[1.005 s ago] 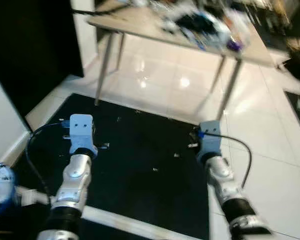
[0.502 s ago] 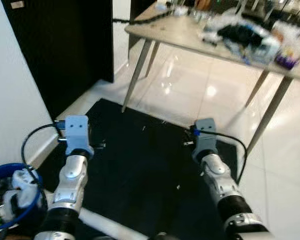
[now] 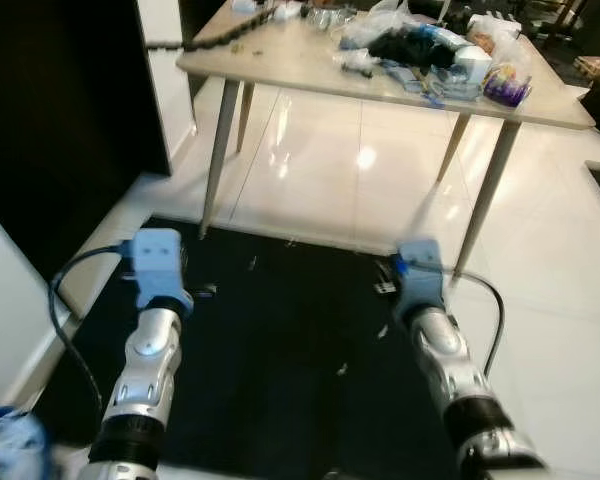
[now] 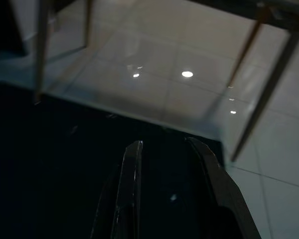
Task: Picking trash to rubbish bin
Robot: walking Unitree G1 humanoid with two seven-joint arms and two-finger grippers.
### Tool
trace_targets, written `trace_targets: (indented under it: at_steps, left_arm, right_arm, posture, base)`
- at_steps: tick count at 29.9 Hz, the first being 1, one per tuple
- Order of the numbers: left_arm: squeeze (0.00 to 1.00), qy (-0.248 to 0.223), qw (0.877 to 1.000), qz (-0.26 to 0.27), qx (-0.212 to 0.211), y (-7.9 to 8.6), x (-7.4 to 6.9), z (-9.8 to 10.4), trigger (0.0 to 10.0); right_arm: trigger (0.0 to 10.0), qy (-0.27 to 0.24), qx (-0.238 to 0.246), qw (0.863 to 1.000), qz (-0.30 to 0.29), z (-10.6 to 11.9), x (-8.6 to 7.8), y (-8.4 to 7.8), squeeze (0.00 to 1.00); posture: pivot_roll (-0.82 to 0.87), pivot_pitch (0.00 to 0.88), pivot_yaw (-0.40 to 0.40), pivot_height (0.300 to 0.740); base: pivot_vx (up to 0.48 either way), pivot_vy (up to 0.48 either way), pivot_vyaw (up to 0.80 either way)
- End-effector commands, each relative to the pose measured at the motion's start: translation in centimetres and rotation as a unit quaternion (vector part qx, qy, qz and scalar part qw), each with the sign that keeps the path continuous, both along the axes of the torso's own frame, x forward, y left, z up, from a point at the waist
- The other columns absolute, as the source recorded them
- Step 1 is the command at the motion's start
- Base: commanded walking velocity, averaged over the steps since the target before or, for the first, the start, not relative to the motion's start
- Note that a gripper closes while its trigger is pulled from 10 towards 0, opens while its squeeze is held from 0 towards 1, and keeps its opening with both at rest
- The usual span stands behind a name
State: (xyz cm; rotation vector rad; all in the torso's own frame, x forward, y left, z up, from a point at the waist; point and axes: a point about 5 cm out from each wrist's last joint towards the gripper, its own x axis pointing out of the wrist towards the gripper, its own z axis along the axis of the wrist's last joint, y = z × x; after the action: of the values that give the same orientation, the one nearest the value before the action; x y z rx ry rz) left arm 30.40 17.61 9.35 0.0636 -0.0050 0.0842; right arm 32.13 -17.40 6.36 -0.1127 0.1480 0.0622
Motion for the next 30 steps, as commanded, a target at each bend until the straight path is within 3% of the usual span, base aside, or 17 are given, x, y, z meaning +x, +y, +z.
trace_targets:
  at_steps: [1,6,23,30]
  left_arm:
    - [0.00,0.010,1.000,0.004,0.004,0.41,-0.21,-0.38,10.0]
    - [0.00,0.010,1.000,0.004,0.004,0.41,-0.18,-0.34,10.0]
    - [0.00,0.010,1.000,0.004,0.003,0.37,-0.16,-0.34,10.0]
    - [0.00,0.011,1.000,0.003,0.004,0.33,-0.20,-0.37,10.0]
  right_arm:
    - [10.0,0.006,0.012,1.000,0.002,-0.33,-0.17,0.54,0.00]
    - [10.0,0.005,0.013,1.000,0.001,-0.31,-0.16,0.54,0.00]
    - [10.0,0.007,0.013,1.000,0.001,-0.36,-0.17,0.58,0.00]
    - [10.0,0.006,0.013,1.000,0.002,-0.37,-0.18,0.53,0.00]
  posture:
    - [0.01,0.022,-0.063,0.740]
    - [0.01,0.022,-0.062,0.740]
    - [0.01,0.021,-0.064,0.740]
    - [0.01,0.016,-0.064,0.740]
  base:
    - [0.322,0.000,-0.80]
    - [0.320,0.000,-0.64]
    - [0.319,0.000,0.00]
    - [0.313,0.000,-0.69]
